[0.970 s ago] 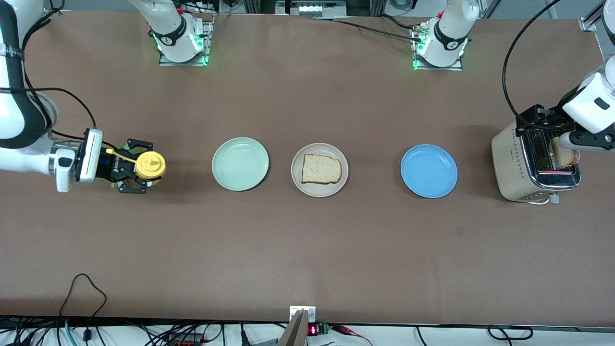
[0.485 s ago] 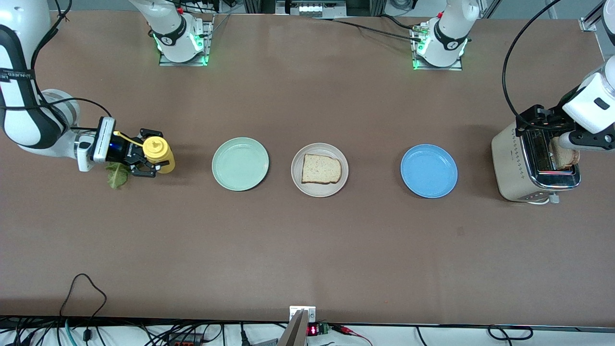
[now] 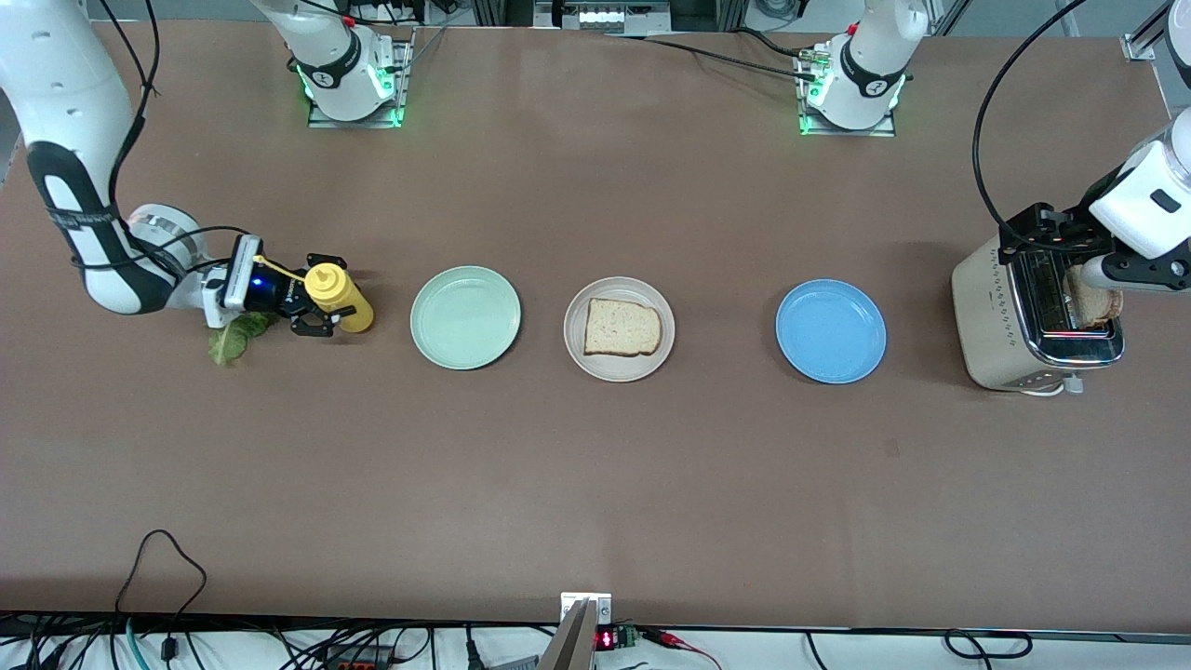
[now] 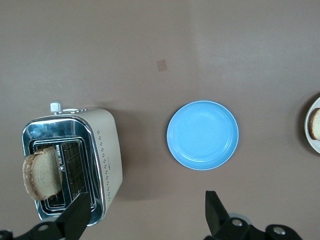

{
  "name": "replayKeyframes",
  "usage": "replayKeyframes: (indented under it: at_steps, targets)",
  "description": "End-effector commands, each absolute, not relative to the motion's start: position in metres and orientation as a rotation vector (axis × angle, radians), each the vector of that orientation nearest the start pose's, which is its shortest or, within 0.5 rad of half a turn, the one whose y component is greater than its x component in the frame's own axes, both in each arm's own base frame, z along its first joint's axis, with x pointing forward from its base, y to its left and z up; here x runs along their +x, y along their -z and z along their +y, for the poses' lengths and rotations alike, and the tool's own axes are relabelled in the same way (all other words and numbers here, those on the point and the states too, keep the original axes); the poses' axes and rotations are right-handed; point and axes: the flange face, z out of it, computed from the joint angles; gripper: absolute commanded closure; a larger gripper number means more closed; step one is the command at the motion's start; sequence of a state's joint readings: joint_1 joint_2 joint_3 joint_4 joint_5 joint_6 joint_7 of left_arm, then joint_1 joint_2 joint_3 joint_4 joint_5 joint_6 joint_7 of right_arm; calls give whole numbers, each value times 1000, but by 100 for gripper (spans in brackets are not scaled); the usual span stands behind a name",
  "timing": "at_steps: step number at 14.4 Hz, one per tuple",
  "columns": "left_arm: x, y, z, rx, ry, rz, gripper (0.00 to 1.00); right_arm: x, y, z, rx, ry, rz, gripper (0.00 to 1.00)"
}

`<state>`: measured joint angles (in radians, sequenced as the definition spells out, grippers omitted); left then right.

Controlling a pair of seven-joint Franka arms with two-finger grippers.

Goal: Make sandwich in beige plate with both arms
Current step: 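Carry the yellow bottle back beside the lettuce and set it down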

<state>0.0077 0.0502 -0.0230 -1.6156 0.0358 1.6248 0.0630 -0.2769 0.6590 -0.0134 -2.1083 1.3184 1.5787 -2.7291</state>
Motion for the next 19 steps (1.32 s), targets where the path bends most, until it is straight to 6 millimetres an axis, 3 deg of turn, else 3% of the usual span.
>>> replayKeyframes:
  at_steps: [1, 2, 3, 5, 8, 12, 19]
  targets:
    - [568, -581, -3, -3109, -59, 152, 0, 491, -107, -41, -1298, 1245, -1204, 58]
    - [568, -581, -3, -3110, -59, 151, 0, 490, -106, -41, -1298, 1244, -1203, 55]
    - [568, -581, -3, -3110, -61, 151, 0, 490, -106, -41, -1298, 1244, -1203, 41]
    - [568, -581, -3, -3110, -61, 154, 0, 491, -106, -42, -1299, 1244, -1203, 0]
    - [568, -581, -3, -3110, -59, 156, 0, 497, -112, -48, -1310, 1243, -1203, 0]
    - [568, -581, -1, -3110, -62, 156, 0, 522, -138, -87, -1363, 1151, -1254, 0]
    - [568, -581, 0, -3110, -69, 154, 0, 517, -177, -157, -1510, 950, -1335, 0]
